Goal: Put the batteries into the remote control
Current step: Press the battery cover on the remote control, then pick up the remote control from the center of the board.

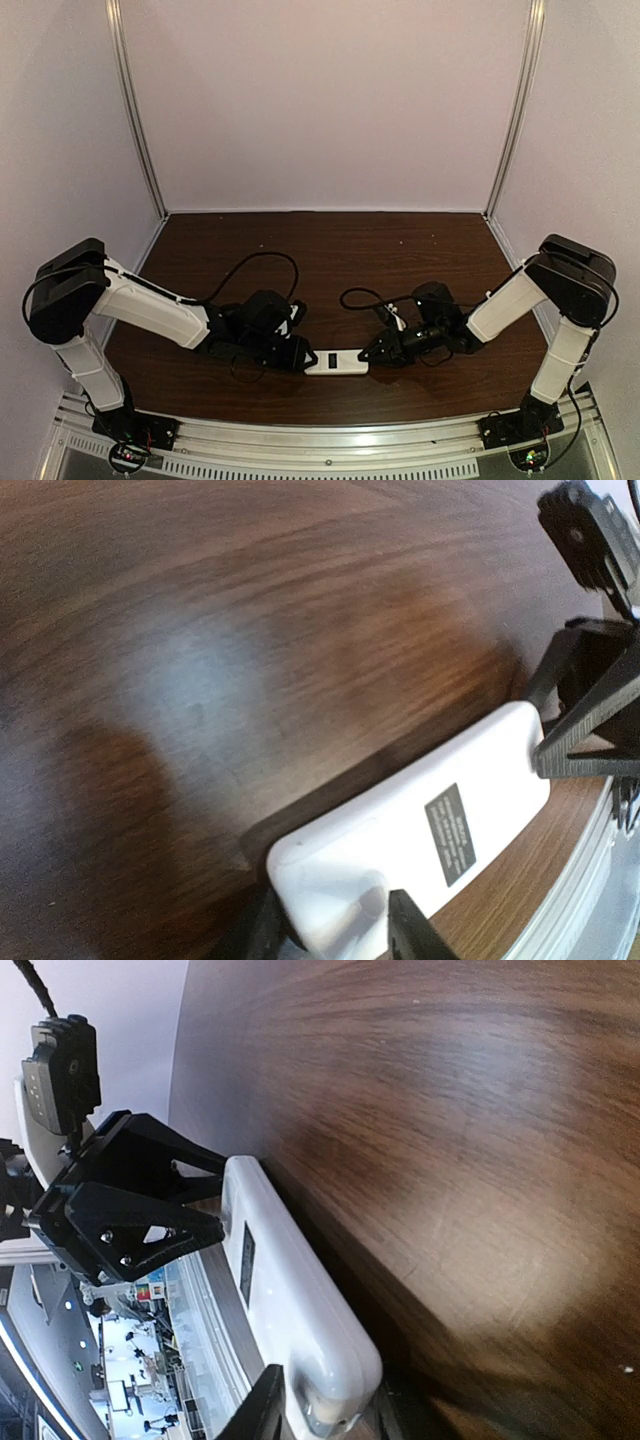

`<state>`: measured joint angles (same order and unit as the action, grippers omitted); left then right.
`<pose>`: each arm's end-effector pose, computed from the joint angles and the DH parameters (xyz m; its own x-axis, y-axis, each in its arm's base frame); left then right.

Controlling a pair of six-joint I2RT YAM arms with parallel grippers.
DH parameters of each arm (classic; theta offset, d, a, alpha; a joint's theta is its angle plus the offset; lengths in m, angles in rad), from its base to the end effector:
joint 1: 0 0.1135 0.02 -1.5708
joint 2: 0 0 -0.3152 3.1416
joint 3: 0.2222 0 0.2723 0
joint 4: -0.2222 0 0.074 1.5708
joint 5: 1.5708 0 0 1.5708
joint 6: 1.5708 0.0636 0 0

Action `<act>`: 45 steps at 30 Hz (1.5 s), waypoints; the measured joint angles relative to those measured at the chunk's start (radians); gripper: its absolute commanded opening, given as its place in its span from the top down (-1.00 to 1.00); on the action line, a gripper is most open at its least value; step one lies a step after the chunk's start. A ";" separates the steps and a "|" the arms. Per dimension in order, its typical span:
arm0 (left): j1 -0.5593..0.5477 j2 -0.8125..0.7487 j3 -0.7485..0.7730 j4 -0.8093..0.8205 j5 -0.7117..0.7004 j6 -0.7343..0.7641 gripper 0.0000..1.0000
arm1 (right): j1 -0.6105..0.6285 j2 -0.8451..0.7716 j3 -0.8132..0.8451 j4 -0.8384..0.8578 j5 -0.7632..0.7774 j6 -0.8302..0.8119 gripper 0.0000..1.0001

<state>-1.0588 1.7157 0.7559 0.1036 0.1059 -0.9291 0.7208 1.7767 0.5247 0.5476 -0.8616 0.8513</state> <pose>0.1690 -0.3145 0.1386 -0.9431 0.0523 -0.3283 0.2428 0.7830 -0.5728 0.2030 0.2426 0.1139 -0.9706 -0.2007 -0.1325 -0.2036 0.3924 0.8970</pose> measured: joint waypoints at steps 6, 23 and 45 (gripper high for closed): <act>-0.009 -0.039 0.008 -0.074 -0.002 0.106 -0.49 | -0.046 -0.074 -0.007 -0.092 0.011 -0.065 -0.05; -0.021 -0.026 0.381 -0.407 0.004 0.827 -0.70 | -0.220 -0.536 0.013 -0.446 0.120 -0.307 -0.89; -0.037 0.385 0.757 -0.700 0.087 1.174 -0.49 | -0.258 -1.213 -0.044 -0.646 0.461 -0.358 -0.99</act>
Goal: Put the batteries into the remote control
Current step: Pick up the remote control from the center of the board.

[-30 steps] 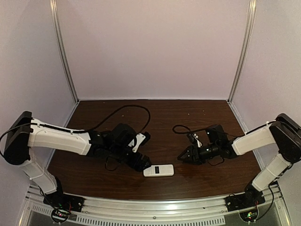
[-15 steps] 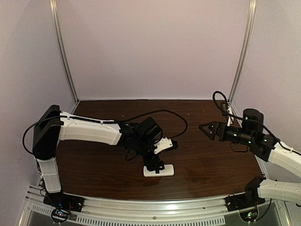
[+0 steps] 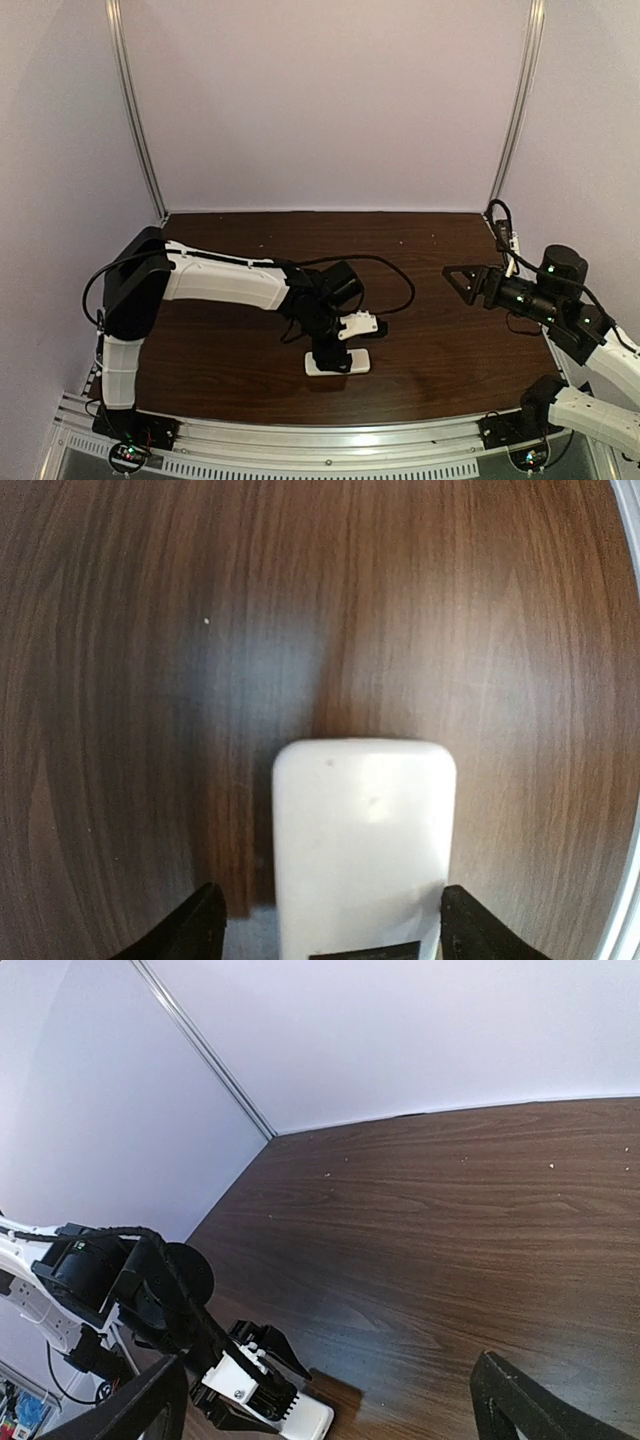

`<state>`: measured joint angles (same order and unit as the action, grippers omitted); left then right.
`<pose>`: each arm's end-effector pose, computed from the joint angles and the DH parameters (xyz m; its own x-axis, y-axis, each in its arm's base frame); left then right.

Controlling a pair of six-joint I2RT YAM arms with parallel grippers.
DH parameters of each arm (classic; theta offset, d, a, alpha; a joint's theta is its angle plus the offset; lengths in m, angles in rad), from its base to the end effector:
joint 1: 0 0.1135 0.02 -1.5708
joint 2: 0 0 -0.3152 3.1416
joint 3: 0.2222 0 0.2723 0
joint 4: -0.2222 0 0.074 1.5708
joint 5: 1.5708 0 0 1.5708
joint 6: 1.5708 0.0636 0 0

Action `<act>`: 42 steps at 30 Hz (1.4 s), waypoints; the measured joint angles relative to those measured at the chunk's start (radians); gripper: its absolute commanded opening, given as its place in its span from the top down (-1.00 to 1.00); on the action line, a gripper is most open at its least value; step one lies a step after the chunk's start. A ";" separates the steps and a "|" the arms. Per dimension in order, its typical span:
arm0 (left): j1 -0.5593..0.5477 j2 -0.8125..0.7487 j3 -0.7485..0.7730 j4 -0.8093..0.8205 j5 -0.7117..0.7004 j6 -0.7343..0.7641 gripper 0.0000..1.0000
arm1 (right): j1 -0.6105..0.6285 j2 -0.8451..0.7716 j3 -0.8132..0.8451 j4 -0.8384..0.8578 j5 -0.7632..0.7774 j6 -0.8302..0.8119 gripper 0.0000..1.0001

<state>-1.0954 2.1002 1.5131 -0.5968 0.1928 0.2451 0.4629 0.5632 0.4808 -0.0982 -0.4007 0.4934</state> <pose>0.2112 -0.4368 0.1620 -0.1914 0.8922 -0.4091 0.9815 0.1736 -0.0806 0.1263 0.0908 0.2959 -0.4989 0.2384 -0.8332 -0.5884 0.6127 0.5276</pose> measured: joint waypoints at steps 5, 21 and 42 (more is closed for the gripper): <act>-0.005 0.009 0.000 -0.032 0.006 0.003 -0.53 | 0.000 0.022 -0.011 0.002 -0.048 0.003 -0.99; -0.008 0.010 0.000 -0.047 -0.015 -0.017 0.02 | 0.000 0.071 -0.015 0.005 -0.120 -0.013 -0.99; 0.028 -0.308 -0.011 0.145 0.259 -0.087 0.28 | 0.000 0.113 -0.027 0.233 -0.354 -0.005 -0.84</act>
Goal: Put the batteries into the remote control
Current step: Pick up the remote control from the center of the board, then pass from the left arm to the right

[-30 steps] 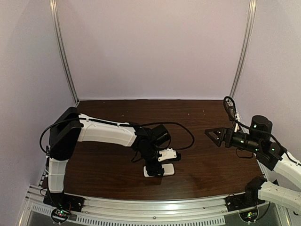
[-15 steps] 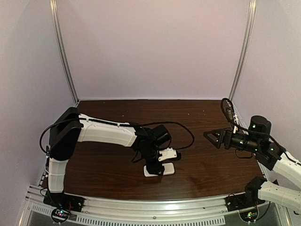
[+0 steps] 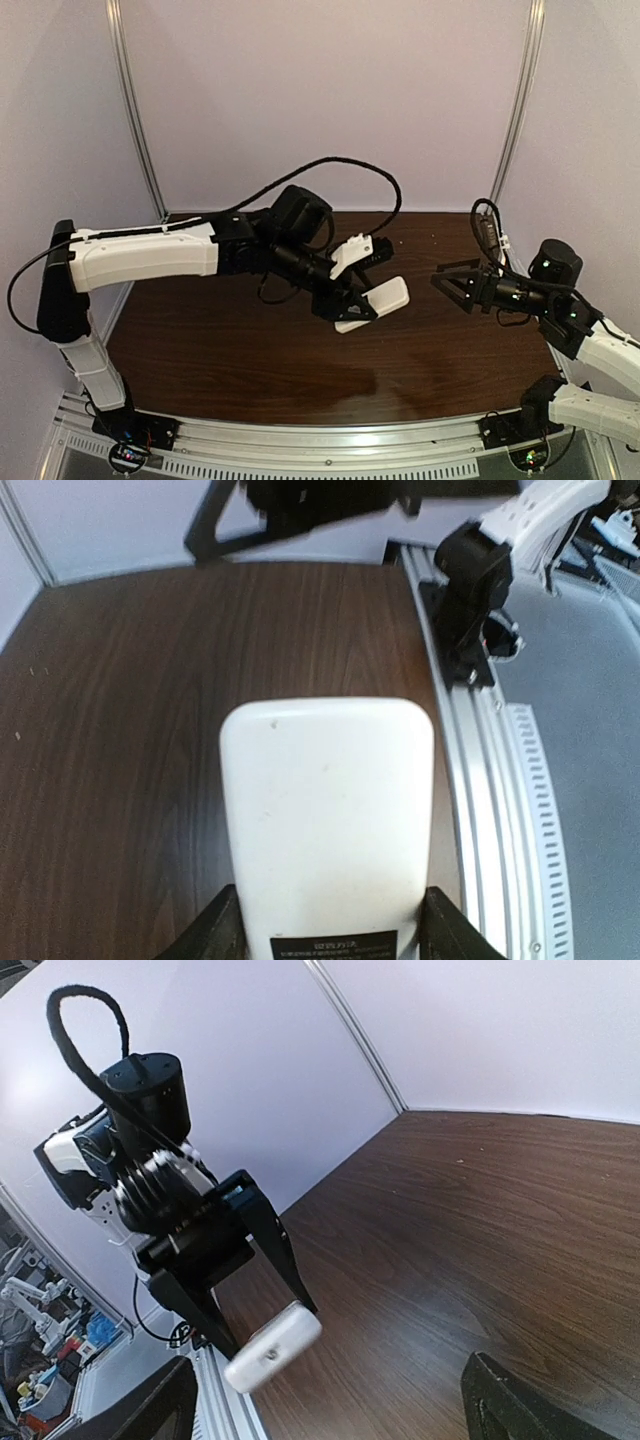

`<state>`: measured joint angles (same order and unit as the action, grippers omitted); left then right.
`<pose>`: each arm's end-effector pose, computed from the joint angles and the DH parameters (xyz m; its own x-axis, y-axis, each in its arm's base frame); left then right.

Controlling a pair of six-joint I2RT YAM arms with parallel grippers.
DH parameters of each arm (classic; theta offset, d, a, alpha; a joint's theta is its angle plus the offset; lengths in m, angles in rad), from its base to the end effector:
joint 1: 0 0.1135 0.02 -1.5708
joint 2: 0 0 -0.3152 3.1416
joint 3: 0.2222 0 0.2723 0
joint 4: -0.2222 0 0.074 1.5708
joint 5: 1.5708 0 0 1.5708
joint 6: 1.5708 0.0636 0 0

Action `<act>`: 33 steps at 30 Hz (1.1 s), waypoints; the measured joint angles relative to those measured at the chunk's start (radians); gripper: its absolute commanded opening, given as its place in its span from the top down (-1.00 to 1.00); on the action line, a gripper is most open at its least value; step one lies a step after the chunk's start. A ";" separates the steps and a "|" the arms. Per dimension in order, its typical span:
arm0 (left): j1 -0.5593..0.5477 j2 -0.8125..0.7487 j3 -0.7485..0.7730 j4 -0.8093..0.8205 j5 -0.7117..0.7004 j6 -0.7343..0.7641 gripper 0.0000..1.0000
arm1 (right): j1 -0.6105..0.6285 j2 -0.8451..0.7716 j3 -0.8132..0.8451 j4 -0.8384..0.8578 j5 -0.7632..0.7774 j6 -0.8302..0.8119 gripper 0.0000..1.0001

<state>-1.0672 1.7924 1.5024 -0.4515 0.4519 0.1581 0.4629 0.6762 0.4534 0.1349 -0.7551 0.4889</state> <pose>0.1966 -0.4143 0.3139 -0.1733 0.6081 -0.7747 0.9829 0.0570 -0.1751 0.1293 0.1133 0.3000 -0.5090 0.1282 -0.8512 -0.7895 0.3245 0.5210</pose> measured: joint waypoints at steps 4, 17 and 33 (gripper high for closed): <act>0.002 -0.099 -0.031 0.119 0.079 -0.021 0.28 | 0.015 0.017 0.008 0.096 -0.064 0.019 -0.83; 0.002 -0.155 -0.142 0.316 0.232 -0.087 0.28 | 0.196 0.113 0.153 0.229 -0.126 -0.021 -0.70; 0.002 -0.187 -0.264 0.597 0.308 -0.240 0.27 | 0.341 0.203 0.219 0.195 -0.068 -0.169 -0.56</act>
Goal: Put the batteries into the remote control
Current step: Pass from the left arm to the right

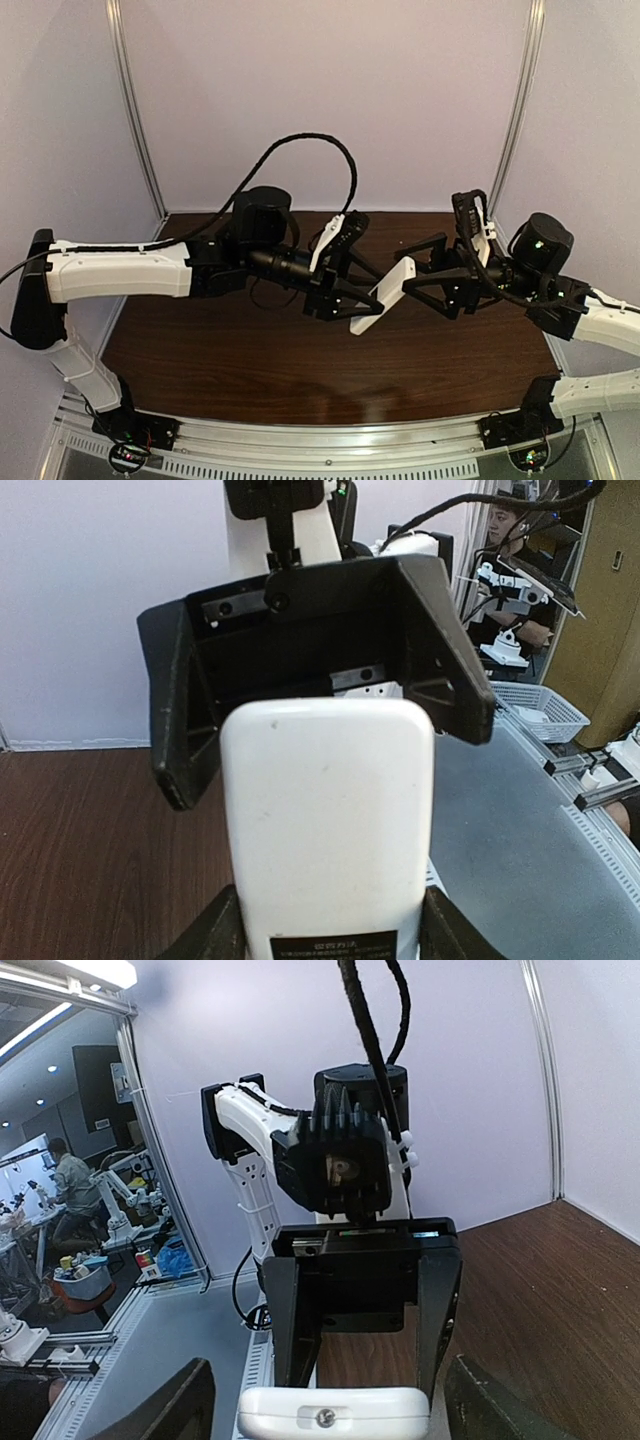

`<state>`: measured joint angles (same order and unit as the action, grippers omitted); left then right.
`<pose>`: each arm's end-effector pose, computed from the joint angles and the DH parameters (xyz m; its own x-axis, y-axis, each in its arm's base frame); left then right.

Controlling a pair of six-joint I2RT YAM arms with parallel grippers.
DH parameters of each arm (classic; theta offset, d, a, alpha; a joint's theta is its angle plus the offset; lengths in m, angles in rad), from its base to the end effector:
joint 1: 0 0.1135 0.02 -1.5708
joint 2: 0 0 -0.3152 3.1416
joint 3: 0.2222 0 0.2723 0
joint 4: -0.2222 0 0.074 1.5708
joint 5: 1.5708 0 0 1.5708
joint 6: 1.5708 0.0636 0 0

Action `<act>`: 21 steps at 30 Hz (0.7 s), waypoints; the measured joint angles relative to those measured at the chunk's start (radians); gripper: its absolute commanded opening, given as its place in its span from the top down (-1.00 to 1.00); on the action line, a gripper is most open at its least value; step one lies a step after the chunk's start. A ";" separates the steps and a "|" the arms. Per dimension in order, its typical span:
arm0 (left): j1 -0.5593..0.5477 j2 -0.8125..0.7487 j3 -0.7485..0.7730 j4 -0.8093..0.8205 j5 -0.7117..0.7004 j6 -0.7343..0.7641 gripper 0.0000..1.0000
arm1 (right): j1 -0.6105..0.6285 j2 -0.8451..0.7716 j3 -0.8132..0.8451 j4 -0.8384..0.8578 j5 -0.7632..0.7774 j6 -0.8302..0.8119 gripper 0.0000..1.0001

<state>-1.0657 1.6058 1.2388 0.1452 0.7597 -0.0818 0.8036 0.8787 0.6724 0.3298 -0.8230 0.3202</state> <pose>0.1638 -0.3867 0.3628 -0.1845 0.2112 -0.9599 0.9477 -0.2206 -0.2307 0.1104 0.1817 0.3749 -0.2319 0.0679 -0.9704 -0.9709 -0.0770 0.2266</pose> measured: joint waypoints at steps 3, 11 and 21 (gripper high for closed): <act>0.000 -0.008 -0.017 0.036 0.003 -0.023 0.26 | 0.023 0.008 0.008 -0.008 0.018 -0.026 -0.50; 0.002 -0.011 -0.031 0.095 -0.001 -0.050 0.26 | 0.047 0.031 0.014 -0.029 0.058 -0.061 -0.21; 0.009 -0.015 -0.054 0.124 -0.019 -0.094 -0.33 | 0.056 0.036 0.021 -0.044 0.110 -0.088 0.40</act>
<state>-1.0569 1.5906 1.1847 0.2687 0.7406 -0.1761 0.8593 0.9150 0.6933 0.2855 -0.7128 0.2325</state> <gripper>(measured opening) 0.551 0.572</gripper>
